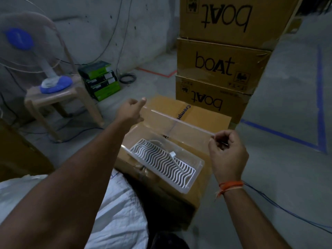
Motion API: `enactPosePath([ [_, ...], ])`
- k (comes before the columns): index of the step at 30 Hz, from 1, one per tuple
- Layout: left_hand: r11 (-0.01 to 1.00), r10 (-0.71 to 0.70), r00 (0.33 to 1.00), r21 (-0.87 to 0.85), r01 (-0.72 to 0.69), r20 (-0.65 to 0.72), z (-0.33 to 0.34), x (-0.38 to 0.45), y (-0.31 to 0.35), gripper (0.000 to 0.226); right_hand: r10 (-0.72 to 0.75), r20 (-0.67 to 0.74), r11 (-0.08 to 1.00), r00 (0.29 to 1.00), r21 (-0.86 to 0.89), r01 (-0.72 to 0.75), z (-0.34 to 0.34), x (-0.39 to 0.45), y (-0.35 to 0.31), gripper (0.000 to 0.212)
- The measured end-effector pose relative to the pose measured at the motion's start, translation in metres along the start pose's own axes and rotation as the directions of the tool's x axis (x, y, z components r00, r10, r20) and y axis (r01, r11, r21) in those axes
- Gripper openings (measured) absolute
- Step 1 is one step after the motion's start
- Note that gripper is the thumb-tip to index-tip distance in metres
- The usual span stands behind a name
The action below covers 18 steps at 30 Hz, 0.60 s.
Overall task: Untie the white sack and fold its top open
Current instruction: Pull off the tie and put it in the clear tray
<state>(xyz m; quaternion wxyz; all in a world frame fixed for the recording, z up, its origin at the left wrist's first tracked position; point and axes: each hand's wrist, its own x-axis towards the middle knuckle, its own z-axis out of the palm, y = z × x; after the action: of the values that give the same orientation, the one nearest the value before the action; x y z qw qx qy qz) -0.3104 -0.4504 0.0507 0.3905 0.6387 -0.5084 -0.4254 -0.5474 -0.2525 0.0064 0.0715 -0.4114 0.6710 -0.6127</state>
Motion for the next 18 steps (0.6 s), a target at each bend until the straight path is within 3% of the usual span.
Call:
enactPosePath([
  [2, 0.989, -0.03, 0.999, -0.145, 0.027, -0.022, -0.008, -0.012, -0.002, 0.025, -0.071, 0.033, 0.997, 0.997, -0.01, 0.071, -0.004, -0.014, -0.007, 0.016],
  [4, 0.985, -0.02, 0.999, -0.172, 0.012, -0.046, -0.017, -0.021, -0.011, 0.024, -0.113, 0.058, 0.993, 0.992, -0.027, 0.115, -0.008, -0.027, -0.012, 0.02],
  [7, 0.994, 0.023, 1.0, -0.105, -0.024, -0.01, -0.037, -0.036, -0.028, 0.005, -0.088, 0.064, 0.996, 0.994, 0.004, 0.088, -0.012, -0.047, -0.016, 0.027],
  [11, 0.995, 0.081, 0.996, 0.052, -0.083, 0.043, -0.057, -0.051, -0.049, 0.03, -0.04, 0.11, 0.999, 0.993, 0.001, 0.04, -0.013, -0.074, -0.023, 0.027],
  [18, 0.962, 0.161, 0.986, 0.216, -0.168, 0.049, -0.069, -0.055, -0.073, 0.03, -0.058, 0.173, 0.997, 0.983, -0.038, 0.066, -0.009, -0.107, -0.029, 0.028],
])
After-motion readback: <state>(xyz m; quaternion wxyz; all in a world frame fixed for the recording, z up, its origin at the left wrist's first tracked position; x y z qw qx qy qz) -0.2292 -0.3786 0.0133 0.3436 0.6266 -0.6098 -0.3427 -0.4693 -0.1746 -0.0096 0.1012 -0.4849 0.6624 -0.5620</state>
